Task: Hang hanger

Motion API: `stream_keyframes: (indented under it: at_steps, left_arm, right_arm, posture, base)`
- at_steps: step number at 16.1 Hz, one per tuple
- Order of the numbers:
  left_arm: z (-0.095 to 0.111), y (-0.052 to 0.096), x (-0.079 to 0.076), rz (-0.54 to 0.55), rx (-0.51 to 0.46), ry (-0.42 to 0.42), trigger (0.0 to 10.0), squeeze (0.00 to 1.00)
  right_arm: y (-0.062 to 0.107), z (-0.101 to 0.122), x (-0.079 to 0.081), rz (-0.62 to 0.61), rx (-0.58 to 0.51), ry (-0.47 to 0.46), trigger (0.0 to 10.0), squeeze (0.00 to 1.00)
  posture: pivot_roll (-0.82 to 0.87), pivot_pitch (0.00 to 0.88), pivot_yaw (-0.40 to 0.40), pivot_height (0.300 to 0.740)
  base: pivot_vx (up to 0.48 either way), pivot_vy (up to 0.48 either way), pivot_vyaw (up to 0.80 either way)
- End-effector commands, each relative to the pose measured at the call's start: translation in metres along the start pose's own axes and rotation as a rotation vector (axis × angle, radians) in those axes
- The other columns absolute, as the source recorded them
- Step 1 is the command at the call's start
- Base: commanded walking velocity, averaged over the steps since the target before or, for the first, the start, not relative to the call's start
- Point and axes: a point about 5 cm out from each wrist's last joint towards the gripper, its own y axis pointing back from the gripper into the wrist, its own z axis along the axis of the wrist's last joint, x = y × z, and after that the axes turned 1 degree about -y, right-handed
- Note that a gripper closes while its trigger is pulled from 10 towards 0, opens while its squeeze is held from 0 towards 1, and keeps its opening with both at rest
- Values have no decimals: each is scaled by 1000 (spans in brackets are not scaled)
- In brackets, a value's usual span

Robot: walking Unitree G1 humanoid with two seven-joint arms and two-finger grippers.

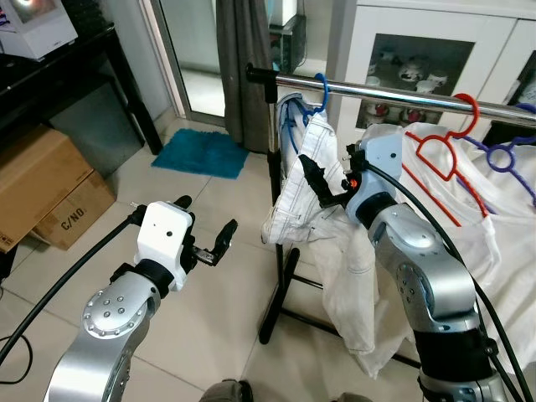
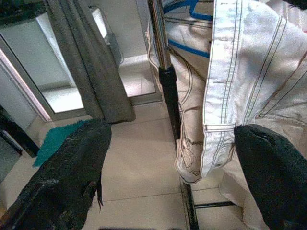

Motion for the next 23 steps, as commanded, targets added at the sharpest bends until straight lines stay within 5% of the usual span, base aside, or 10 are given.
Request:
stream_keyframes:
  at_steps: [1,6,12,16,17,19,23]
  left_arm:
    - [0,2,0,-15,9,-4,10000,125]
    - [2,5,-15,-182,1,13,10000,125]
    - [-1,16,-33,-376,36,33,10000,122]
    - [-3,19,-34,-388,48,36,10000,122]
    - [-3,20,-33,-385,49,34,10000,122]
    - [-3,21,-33,-386,54,32,10000,122]
    - [-4,21,-34,-388,62,25,10000,118]
  right_arm:
    - [-5,1,-1,-36,12,33,10000,0]
    - [-30,5,-11,-124,61,15,10000,0]
    - [-65,8,-27,-234,127,97,10000,0]
    - [-76,9,-35,-235,159,118,10000,0]
    - [-80,6,-40,-218,188,114,4863,0]
    - [-82,4,-46,-228,202,69,0,0]
    - [-85,-1,-49,-199,234,48,0,0]
  posture:
    - [-18,95,82,740]
    - [-19,95,83,740]
    - [-2,93,73,740]
    - [6,91,64,740]
    - [9,92,59,740]
    - [11,90,56,740]
    - [10,91,55,740]
  base:
    - [0,0,0]
    - [0,0,0]
    - [0,0,0]
    - [0,0,0]
    - [0,0,0]
    - [0,0,0]
    - [0,0,0]
